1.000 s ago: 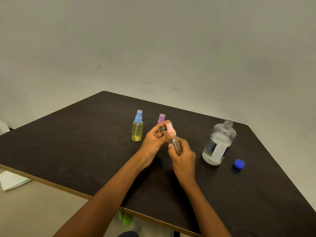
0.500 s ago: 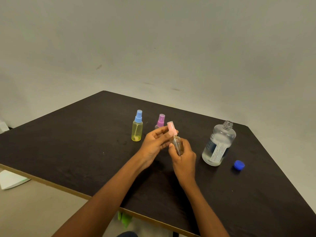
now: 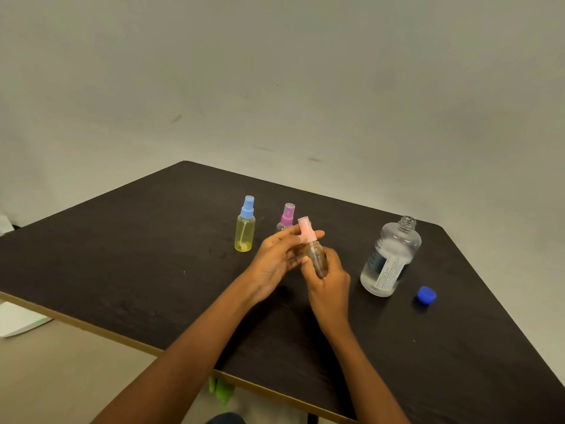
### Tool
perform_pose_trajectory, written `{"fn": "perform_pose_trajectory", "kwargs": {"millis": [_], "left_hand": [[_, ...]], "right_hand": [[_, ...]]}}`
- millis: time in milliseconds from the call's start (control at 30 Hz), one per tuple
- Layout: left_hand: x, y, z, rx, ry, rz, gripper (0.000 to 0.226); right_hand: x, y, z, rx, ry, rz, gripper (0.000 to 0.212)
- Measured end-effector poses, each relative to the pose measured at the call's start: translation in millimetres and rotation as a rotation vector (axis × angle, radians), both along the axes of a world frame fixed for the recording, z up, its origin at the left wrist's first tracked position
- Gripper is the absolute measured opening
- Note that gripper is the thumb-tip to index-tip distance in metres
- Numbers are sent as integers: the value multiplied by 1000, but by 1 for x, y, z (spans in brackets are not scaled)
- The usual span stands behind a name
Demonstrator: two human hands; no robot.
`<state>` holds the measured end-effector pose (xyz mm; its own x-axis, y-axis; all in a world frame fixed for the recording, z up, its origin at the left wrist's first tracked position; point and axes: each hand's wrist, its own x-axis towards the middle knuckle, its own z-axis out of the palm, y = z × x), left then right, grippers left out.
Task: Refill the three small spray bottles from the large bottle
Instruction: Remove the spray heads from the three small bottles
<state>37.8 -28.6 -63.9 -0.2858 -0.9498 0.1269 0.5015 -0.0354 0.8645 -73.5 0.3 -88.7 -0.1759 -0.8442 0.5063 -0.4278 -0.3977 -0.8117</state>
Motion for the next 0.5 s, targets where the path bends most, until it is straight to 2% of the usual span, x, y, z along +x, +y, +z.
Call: {"fn": "perform_pose_trajectory", "kwargs": {"millis": [200, 300, 500], "left_hand": [[-1, 1, 1, 26, -79, 107, 36], [-2, 3, 2, 28, -109, 95, 32], [0, 3, 4, 39, 38, -70, 33]], "right_hand": [[1, 2, -1, -5, 60, 36, 17], [2, 1, -2, -4, 75, 26, 17], [-1, -2, -2, -12, 13, -36, 12]]}}
